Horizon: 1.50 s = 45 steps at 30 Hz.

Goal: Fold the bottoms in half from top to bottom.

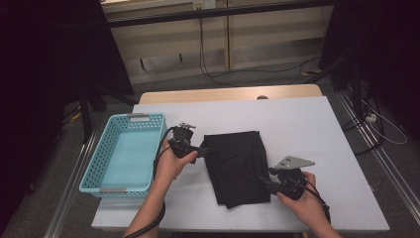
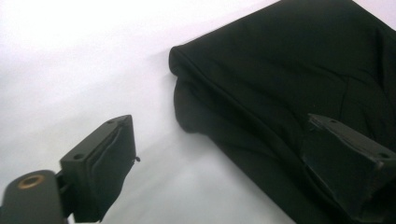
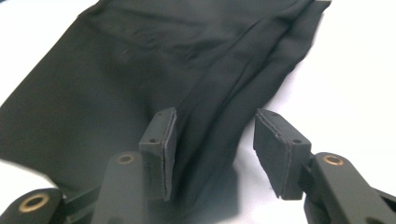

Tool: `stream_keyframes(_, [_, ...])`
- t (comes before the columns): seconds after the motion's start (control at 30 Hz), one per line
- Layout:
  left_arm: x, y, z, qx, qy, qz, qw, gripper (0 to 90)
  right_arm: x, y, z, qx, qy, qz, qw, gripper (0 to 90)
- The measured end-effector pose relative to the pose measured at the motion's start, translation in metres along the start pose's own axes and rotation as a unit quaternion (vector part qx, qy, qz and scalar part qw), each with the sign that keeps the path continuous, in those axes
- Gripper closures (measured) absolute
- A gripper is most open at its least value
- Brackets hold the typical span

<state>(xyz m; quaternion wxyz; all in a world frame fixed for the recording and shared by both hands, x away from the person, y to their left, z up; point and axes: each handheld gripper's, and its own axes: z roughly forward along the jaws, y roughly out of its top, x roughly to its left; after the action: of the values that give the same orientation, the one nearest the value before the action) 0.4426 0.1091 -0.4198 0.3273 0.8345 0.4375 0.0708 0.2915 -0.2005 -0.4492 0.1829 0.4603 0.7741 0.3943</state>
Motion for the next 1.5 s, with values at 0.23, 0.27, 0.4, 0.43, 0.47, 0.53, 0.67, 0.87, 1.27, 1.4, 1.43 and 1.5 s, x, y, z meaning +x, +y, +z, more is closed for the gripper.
stream_keyframes(0.23, [-0.006,0.002,0.002,0.000,-0.002,0.012,0.9999,10.0,-0.006,-0.002,0.003,0.002,-0.017,0.020,0.9997,33.2])
stream_keyframes(0.27, [-0.007,0.001,0.003,0.001,-0.002,0.012,0.9999,10.0,-0.006,-0.003,0.003,0.004,-0.016,0.022,0.9996,33.2])
stream_keyframes(0.4, [-0.008,0.001,0.003,0.000,-0.002,0.015,0.9999,10.0,-0.004,-0.005,0.004,0.009,0.002,0.027,0.9996,33.2])
stream_keyframes(0.43, [-0.008,0.001,0.003,-0.001,-0.001,0.019,0.9998,10.0,-0.003,-0.006,0.006,0.015,0.005,0.023,0.9996,33.2])
stream_keyframes(0.47, [-0.009,0.000,0.003,0.000,-0.003,0.020,0.9998,10.0,-0.001,-0.007,0.008,0.021,0.006,0.020,0.9995,33.3])
stream_keyframes(0.53, [-0.010,-0.001,0.002,0.001,-0.003,0.023,0.9997,10.0,0.002,-0.009,0.011,0.034,0.003,0.019,0.9992,34.5])
stream_keyframes(0.67, [-0.009,-0.003,-0.002,-0.002,0.000,0.025,0.9997,10.0,0.005,-0.009,0.010,0.038,-0.009,0.022,0.9990,35.9])
stream_keyframes(0.87, [-0.007,-0.004,-0.004,-0.005,0.003,0.019,0.9998,10.0,0.011,-0.010,0.011,0.035,-0.011,0.022,0.9991,46.2])
stream_keyframes(1.27, [0.003,0.000,-0.003,-0.010,0.004,0.005,0.9999,7.2,0.019,-0.003,0.020,0.034,0.012,0.053,0.9979,72.1])
stream_keyframes(1.4, [0.002,0.005,0.001,-0.007,-0.001,0.004,1.0000,6.0,0.019,-0.001,0.022,0.035,0.021,0.056,0.9976,77.2])
stream_keyframes(1.43, [0.002,0.007,0.002,-0.006,0.000,0.004,1.0000,5.9,0.018,-0.001,0.022,0.034,0.023,0.060,0.9973,77.8])
stream_keyframes(1.5, [0.003,0.010,0.006,0.005,0.009,0.009,0.9999,5.9,0.017,-0.002,0.022,0.032,0.028,0.062,0.9972,78.4])
